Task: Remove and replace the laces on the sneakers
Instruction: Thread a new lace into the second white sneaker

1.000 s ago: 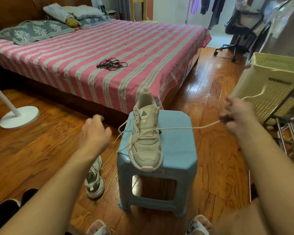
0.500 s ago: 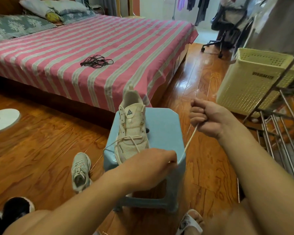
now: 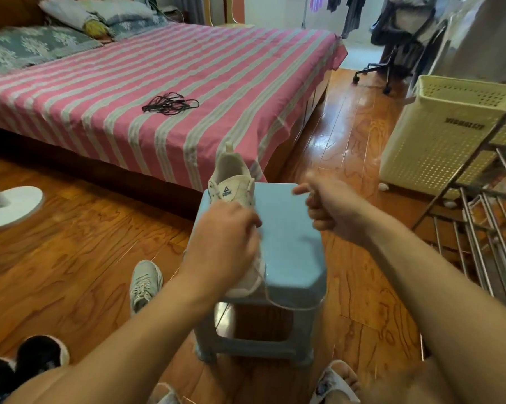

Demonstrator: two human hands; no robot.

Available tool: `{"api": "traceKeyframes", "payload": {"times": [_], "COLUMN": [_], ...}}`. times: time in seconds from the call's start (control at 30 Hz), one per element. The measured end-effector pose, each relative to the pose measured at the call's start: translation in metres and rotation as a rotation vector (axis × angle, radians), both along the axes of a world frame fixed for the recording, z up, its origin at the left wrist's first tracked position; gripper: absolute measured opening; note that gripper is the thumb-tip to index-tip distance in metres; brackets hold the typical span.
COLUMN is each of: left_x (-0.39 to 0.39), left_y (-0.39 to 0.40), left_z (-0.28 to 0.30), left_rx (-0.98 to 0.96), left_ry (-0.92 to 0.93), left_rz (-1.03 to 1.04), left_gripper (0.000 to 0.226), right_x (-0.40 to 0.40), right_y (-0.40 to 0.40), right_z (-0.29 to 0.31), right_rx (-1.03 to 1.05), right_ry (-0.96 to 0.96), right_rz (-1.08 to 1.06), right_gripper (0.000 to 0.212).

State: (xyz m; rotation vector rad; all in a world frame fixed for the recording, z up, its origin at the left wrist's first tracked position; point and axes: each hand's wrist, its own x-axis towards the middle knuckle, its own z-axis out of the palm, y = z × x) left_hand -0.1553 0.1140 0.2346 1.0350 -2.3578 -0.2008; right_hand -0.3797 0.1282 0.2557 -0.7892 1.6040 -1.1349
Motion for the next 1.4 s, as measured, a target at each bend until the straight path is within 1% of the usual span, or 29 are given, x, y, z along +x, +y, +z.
{"api": "traceKeyframes", "payload": {"times": [0.03, 0.07, 0.1, 0.13, 0.17, 0.27, 0.3, 0.33, 0.37, 0.47, 0.5, 0.6, 0.77, 0.87, 0.97, 1.0, 1.03, 1.07, 1.1, 1.13, 1.17, 1.23, 1.27, 1.3, 1.33, 1.4], "left_x": [0.003, 0.005, 0.006, 0.006, 0.005, 0.002, 0.002, 0.003, 0.004, 0.004, 0.004, 0.002, -0.001, 0.000, 0.000, 0.000, 0.000, 0.000, -0.001, 0.000, 0.000, 0.005, 0.010, 0.017, 0.026, 0.054], "left_y": [-0.014, -0.027, -0.038, -0.045, -0.049, -0.052, -0.052, -0.051, -0.051, -0.052, -0.053, -0.052, -0.048, -0.047, -0.046, -0.047, -0.048, -0.047, -0.046, -0.044, -0.041, -0.040, -0.043, -0.050, -0.060, -0.085], "left_z": [-0.001, -0.002, -0.003, -0.004, -0.004, -0.008, -0.009, -0.010, -0.011, -0.011, -0.011, -0.012, -0.012, -0.010, -0.010, -0.010, -0.011, -0.012, -0.013, -0.014, -0.015, -0.014, -0.010, -0.004, 0.005, 0.024], "left_rx": [0.025, 0.065, 0.112, 0.150, 0.170, 0.171, 0.171, 0.179, 0.191, 0.236, 0.241, 0.236, 0.222, 0.224, 0.243, 0.253, 0.255, 0.243, 0.224, 0.209, 0.187, 0.137, 0.131, 0.157, 0.228, 0.400], "left_ry": [0.038, 0.010, -0.044, -0.094, -0.119, -0.128, -0.120, -0.112, -0.101, -0.076, -0.081, -0.090, -0.072, -0.079, -0.091, -0.078, -0.060, -0.039, -0.018, 0.003, 0.019, 0.045, 0.089, 0.194, 0.389, 0.932], "left_rz": [0.127, 0.205, 0.237, 0.239, 0.224, 0.152, 0.139, 0.135, 0.137, 0.151, 0.155, 0.160, 0.161, 0.150, 0.136, 0.139, 0.138, 0.138, 0.135, 0.123, 0.106, 0.074, 0.086, 0.128, 0.201, 0.409], "left_gripper": [0.016, 0.016, 0.017, 0.017, 0.016, 0.016, 0.017, 0.017, 0.017, 0.012, 0.012, 0.013, 0.005, 0.009, 0.012, 0.010, 0.009, 0.007, 0.006, 0.005, 0.005, 0.001, 0.004, 0.009, 0.013, 0.014], "right_x": [0.016, 0.027, 0.036, 0.042, 0.046, 0.050, 0.051, 0.052, 0.054, 0.057, 0.058, 0.060, 0.068, 0.072, 0.069, 0.068, 0.067, 0.066, 0.065, 0.064, 0.063, 0.061, 0.059, 0.057, 0.055, 0.052], "right_y": [0.000, 0.002, 0.004, 0.006, 0.007, 0.010, 0.009, 0.008, 0.006, 0.004, 0.004, 0.003, 0.004, 0.004, 0.000, -0.001, -0.001, -0.001, -0.001, -0.002, -0.003, -0.004, -0.004, -0.005, -0.004, 0.000], "right_z": [-0.002, -0.006, -0.011, -0.015, -0.019, -0.025, -0.026, -0.028, -0.031, -0.040, -0.043, -0.042, -0.042, -0.045, -0.045, -0.043, -0.041, -0.039, -0.038, -0.038, -0.038, -0.040, -0.040, -0.038, -0.036, -0.036], "right_rx": [-0.005, -0.016, -0.037, -0.067, -0.089, -0.115, -0.120, -0.115, -0.104, -0.056, -0.056, -0.082, -0.114, -0.141, -0.138, -0.137, -0.158, -0.186, -0.234, -0.287, -0.332, -0.348, -0.333, -0.319, -0.296, -0.265], "right_ry": [0.064, 0.207, 0.366, 0.475, 0.493, 0.287, 0.250, 0.254, 0.307, 0.583, 0.629, 0.663, 0.743, 0.814, 0.759, 0.783, 0.866, 0.969, 1.034, 1.067, 1.095, 1.121, 1.113, 1.103, 1.090, 1.048], "right_rz": [0.070, 0.142, 0.211, 0.260, 0.272, 0.195, 0.171, 0.158, 0.155, 0.183, 0.192, 0.183, 0.151, 0.149, 0.173, 0.194, 0.215, 0.247, 0.297, 0.356, 0.420, 0.508, 0.526, 0.535, 0.543, 0.574], "right_gripper": [0.028, 0.023, 0.022, 0.022, 0.020, 0.014, 0.012, 0.008, 0.006, 0.012, 0.013, 0.014, 0.017, 0.015, 0.011, 0.007, 0.010, 0.025, 0.041, 0.051, 0.053, 0.050, 0.050, 0.050, 0.050, 0.056]}}
